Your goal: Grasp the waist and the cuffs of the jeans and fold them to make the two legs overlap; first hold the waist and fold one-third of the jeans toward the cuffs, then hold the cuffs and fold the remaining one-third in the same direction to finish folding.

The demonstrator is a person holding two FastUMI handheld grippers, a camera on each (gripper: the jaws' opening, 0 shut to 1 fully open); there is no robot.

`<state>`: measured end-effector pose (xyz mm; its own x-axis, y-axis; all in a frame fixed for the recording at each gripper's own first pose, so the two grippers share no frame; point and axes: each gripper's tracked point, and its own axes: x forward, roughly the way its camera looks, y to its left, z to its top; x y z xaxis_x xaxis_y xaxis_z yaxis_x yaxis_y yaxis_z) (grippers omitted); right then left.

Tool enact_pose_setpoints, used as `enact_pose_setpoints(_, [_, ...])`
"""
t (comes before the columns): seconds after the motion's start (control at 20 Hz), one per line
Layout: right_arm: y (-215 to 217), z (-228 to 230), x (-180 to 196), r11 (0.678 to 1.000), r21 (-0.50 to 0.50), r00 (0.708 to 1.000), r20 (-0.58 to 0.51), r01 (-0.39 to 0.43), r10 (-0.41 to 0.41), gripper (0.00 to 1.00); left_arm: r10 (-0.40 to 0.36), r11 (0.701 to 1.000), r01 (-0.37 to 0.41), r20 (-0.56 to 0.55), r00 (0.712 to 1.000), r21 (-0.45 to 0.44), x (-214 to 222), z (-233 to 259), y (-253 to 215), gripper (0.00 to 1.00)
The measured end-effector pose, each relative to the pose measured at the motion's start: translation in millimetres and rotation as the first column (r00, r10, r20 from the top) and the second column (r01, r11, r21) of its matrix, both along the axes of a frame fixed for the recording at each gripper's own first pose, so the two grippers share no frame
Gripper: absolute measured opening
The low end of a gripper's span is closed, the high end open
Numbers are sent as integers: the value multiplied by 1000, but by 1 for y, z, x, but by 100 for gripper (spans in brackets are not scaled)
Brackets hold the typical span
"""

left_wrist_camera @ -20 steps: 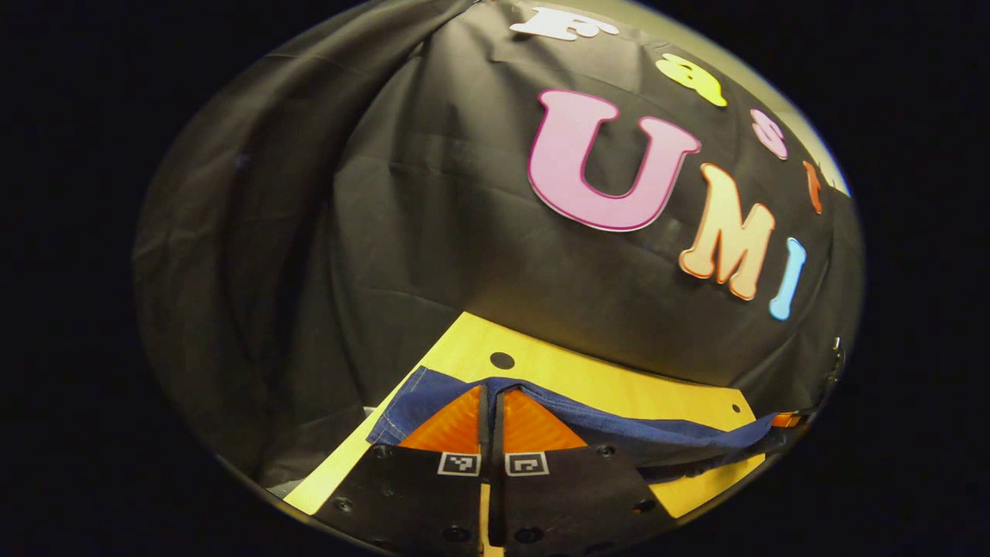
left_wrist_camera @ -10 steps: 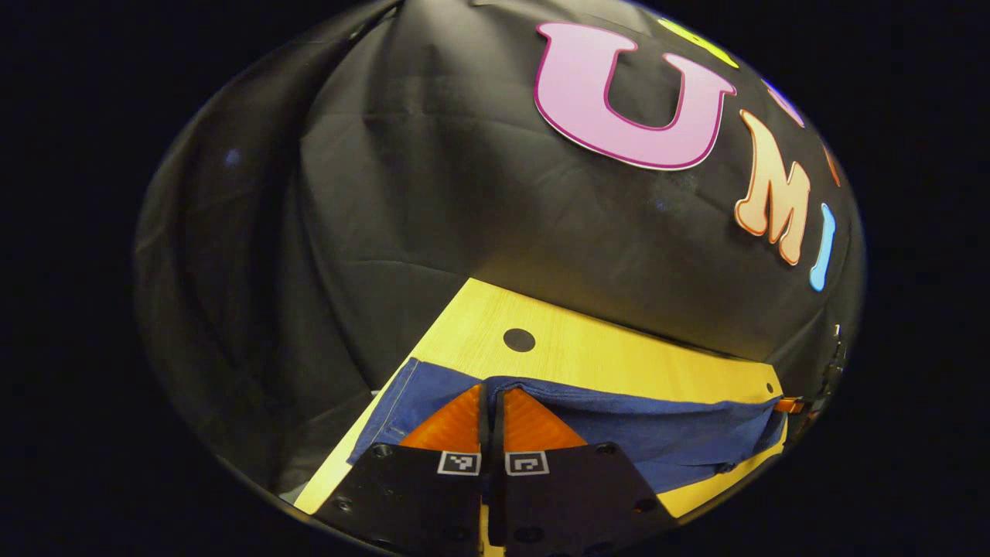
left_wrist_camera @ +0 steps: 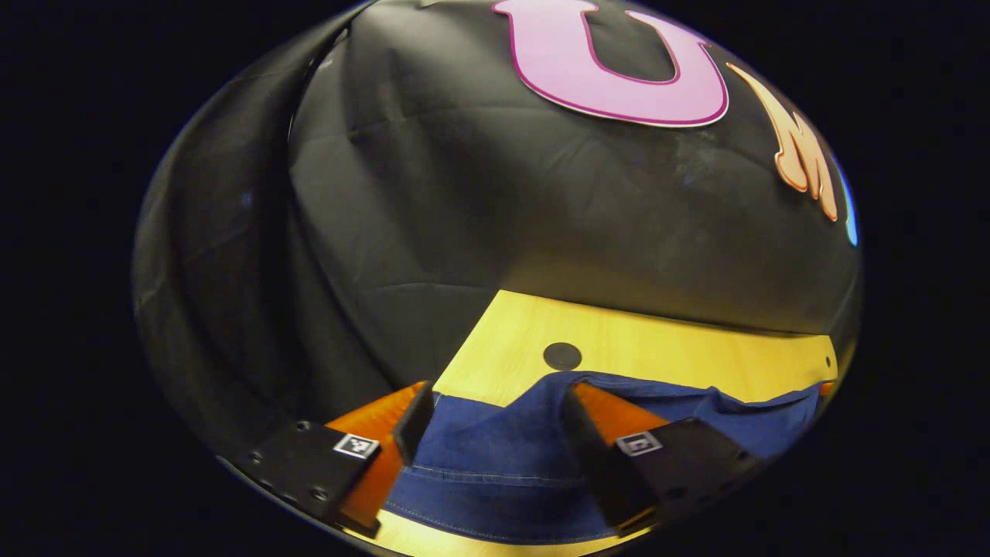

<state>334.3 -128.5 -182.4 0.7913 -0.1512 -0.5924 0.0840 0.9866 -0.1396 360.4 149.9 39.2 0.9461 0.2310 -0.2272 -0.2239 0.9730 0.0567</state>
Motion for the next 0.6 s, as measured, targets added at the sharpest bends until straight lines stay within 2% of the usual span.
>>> enact_pose_setpoints(0.05, [4, 4, 5, 1000, 30, 1000, 24, -1, 0, 64, 8, 1000, -8, 7, 1000, -11, 0, 2, 1, 99])
enact_pose_setpoints(0.15, [5, 19, 5, 997, 79, 997, 73, 11, -16, 99, 22, 1000, -22, 40, 999, 0, -1, 9, 2, 98])
enact_pose_setpoints(0.25, [-4, 34, 2, 995, 90, 993, 112, 30, -40, 99, 42, 998, -47, 96, 994, 48, -4, 25, 2, 99])
enact_pose_setpoints(0.3, [-8, 40, -1, 995, 95, 991, 124, 39, -51, 96, 34, 998, -40, 114, 993, 53, -5, 32, 1, 98])
enact_pose_setpoints(0.35, [-13, 45, -4, 993, 104, 989, 130, 51, -65, 99, 10, 999, -16, 119, 993, 47, -5, 33, 0, 98])
enact_pose_setpoints(0.45, [-20, 53, -15, 988, 138, 987, 133, 69, -88, 96, -62, 998, 62, 5, 998, -2, -13, 20, -7, 100])
enact_pose_setpoints(0.5, [-25, 56, -18, 987, 141, 986, 138, 78, -98, 99, -72, 997, 72, -21, 997, -18, -18, 19, -6, 98])
enact_pose_setpoints(0.55, [-31, 59, -24, 987, 132, 984, 142, 87, -106, 96, -81, 996, 80, -39, 996, -30, -18, 21, -6, 98])
enact_pose_setpoints(0.6, [-36, 59, -33, 988, 121, 983, 143, 95, -112, 99, -86, 996, 84, -41, 995, -42, -16, 24, -7, 98])
